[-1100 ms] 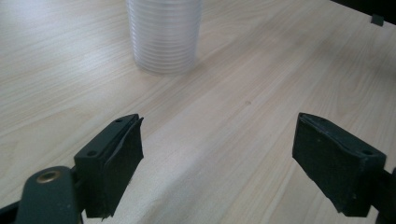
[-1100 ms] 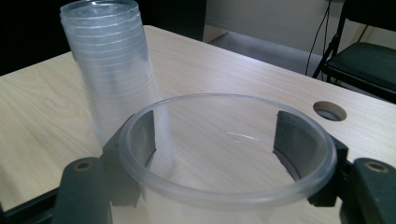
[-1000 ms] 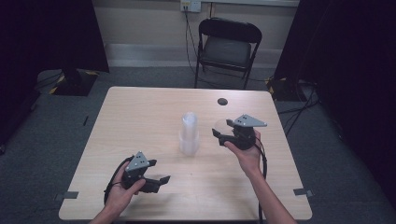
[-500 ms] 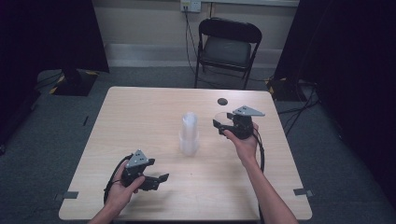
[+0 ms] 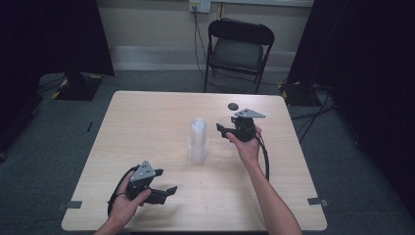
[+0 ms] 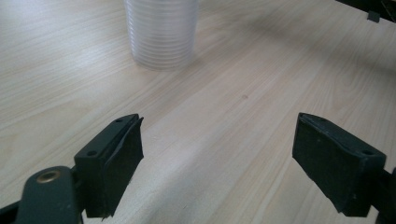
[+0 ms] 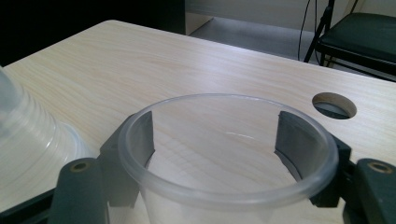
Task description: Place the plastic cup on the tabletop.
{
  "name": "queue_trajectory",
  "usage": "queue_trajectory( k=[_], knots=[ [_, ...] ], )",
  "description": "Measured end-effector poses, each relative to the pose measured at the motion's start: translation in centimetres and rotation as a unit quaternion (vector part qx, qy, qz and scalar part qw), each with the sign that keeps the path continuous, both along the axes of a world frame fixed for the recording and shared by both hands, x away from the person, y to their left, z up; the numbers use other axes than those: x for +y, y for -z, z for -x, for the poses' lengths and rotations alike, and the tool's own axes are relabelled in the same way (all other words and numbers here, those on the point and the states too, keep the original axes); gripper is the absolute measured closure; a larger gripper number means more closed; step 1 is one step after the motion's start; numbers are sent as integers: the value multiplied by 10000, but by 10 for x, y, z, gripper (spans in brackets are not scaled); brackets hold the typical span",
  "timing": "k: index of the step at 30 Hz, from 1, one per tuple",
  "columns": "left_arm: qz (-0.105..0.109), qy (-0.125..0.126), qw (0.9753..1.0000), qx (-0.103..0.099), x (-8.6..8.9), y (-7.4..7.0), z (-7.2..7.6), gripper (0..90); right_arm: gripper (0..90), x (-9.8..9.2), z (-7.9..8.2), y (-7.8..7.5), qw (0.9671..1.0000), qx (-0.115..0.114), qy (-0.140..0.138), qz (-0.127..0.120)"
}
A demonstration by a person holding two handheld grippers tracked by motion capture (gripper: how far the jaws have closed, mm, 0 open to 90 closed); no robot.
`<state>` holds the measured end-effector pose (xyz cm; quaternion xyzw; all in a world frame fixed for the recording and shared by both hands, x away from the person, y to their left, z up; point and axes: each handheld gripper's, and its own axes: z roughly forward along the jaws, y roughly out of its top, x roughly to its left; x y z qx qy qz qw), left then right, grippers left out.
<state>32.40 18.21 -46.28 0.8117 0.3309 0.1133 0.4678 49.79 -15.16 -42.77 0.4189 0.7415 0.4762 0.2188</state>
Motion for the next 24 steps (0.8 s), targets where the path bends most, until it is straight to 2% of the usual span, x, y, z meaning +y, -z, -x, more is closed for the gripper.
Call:
queue_trajectory(
  k=[2,8,16,24],
  knots=[
    [-70,-10,10000,-9,-1,0,-1,160,280,3,-3,3,10000,34,18,-5],
    [-55,20,10000,-1,-2,1,0,160,273,6,-11,16,9998,149,105,9],
    [-8,77,10000,-27,-1,1,1,160,261,6,-13,29,9995,282,134,59],
    [-60,64,10000,-14,-2,1,1,160,254,1,-11,30,9995,299,120,71]
  ],
)
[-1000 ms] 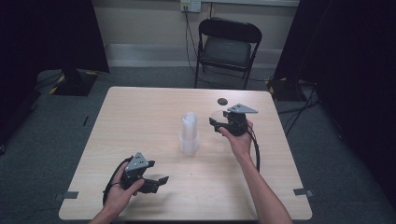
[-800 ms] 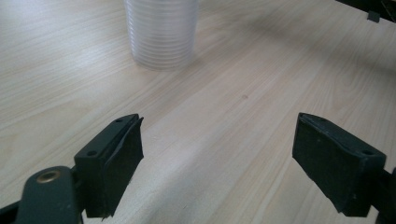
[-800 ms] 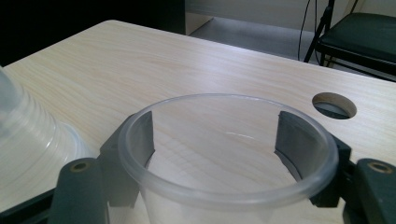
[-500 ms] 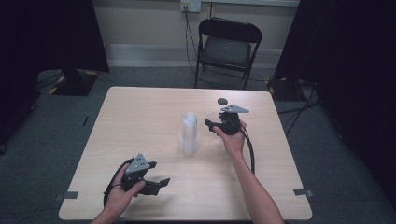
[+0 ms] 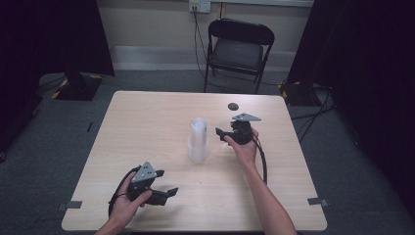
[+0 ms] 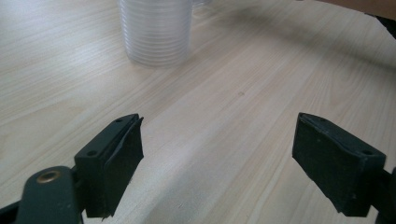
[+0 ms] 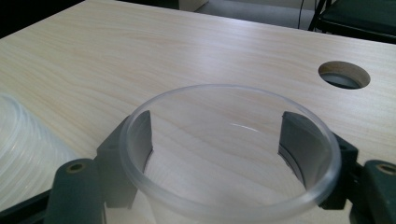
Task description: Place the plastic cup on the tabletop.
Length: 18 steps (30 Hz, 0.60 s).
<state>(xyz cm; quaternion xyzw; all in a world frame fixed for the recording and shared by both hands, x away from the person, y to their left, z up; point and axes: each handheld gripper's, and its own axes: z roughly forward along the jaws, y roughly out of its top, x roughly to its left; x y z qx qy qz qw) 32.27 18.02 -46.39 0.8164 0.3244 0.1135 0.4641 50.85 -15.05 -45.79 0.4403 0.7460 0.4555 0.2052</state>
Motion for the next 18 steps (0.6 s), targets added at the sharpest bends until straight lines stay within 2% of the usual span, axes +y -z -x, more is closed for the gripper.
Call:
queue_trajectory(
  k=[8,18],
  knots=[
    [10,2,10000,-7,0,0,0,160,245,-4,10,3,9999,-17,-70,71],
    [-5,3,10000,5,-1,0,0,161,221,-12,22,6,9999,88,-66,24]
  ],
)
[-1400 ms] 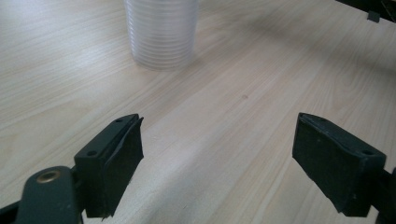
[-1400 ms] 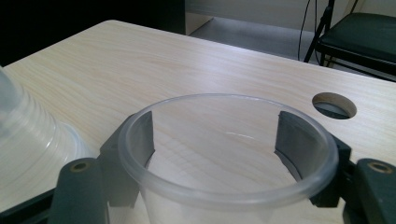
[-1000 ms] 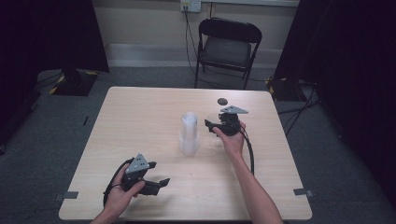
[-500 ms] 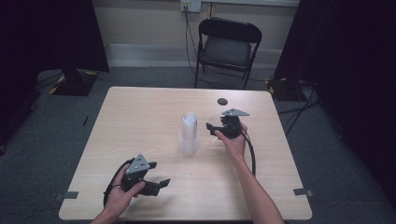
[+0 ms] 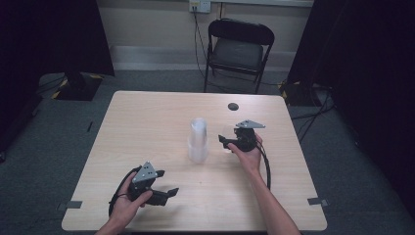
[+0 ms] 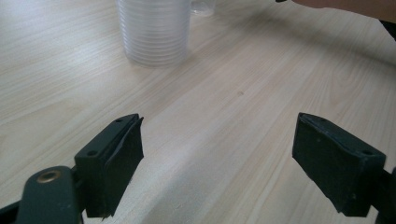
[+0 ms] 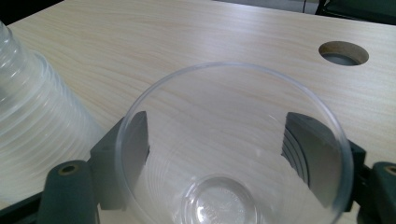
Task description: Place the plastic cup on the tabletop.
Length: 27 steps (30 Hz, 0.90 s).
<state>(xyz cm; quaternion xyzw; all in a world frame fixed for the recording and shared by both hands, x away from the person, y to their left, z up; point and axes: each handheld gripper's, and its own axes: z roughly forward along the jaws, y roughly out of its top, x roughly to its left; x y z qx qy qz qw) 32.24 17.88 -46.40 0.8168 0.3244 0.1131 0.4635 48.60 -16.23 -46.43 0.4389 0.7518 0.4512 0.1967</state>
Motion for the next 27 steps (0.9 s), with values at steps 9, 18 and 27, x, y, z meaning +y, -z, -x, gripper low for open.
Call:
queue_trajectory(
  k=[9,18,27],
  knots=[
    [0,-66,10000,17,1,1,-1,160,182,-2,4,2,9999,101,-42,5],
    [-21,-136,9999,5,4,1,-2,160,171,-3,9,7,9995,284,-105,-13],
    [-2,-178,9998,6,6,-1,-3,161,160,-9,18,8,9994,328,-86,44]
  ],
)
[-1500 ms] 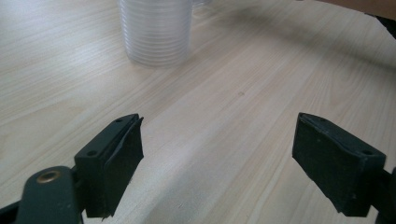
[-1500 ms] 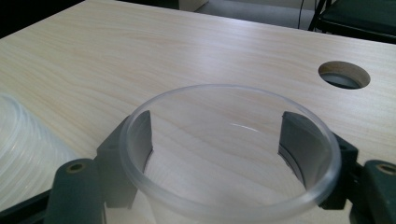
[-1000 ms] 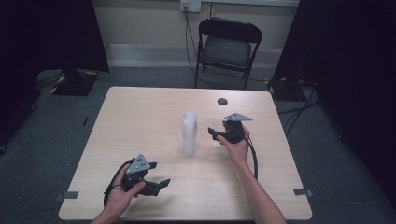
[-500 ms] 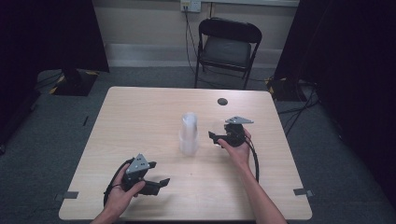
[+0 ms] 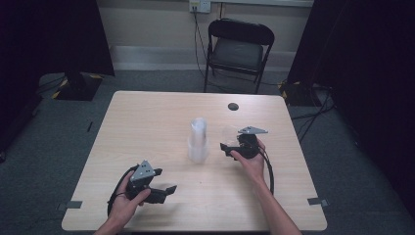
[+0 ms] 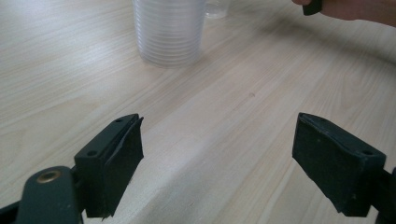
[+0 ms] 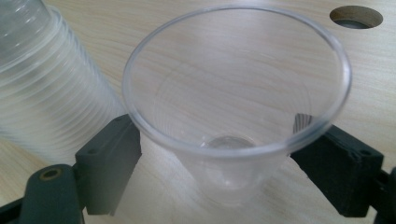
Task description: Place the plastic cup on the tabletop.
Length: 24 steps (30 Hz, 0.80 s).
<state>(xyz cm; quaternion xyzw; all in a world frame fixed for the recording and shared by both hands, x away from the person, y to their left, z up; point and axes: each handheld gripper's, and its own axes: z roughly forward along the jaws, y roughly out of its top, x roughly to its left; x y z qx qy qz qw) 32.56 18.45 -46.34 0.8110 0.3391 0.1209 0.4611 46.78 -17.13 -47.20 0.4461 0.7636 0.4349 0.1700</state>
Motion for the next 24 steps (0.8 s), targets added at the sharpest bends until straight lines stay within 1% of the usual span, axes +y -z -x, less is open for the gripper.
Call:
queue_trajectory(
  k=[3,4,8,10,14,15,18,22,24],
  knots=[
    [39,-22,10000,16,1,0,-1,160,162,-1,5,-2,10000,-32,-33,43],
    [10,-21,10000,-24,2,-1,-1,160,162,-1,5,-2,10000,-32,-33,43],
    [30,-123,9999,-17,5,0,-3,161,167,-5,9,-5,9999,-71,-57,48],
    [16,-162,9999,-17,7,0,-3,161,168,-7,12,-6,10000,-76,-38,32],
    [39,-239,9997,-5,9,-1,-4,161,171,-12,18,-7,10000,-56,-11,77],
    [20,-331,9994,-20,10,-1,-4,161,188,-16,21,-8,10000,-59,31,56],
    [5,-345,9994,-70,11,-1,-5,161,190,-19,24,-10,9999,-102,57,50],
    [20,-391,9992,-35,14,-1,-5,161,189,-24,30,-15,10000,-62,30,44],
    [44,-418,9991,-48,16,-2,-6,161,190,-26,35,-18,10000,-55,-1,-48]
  ],
)
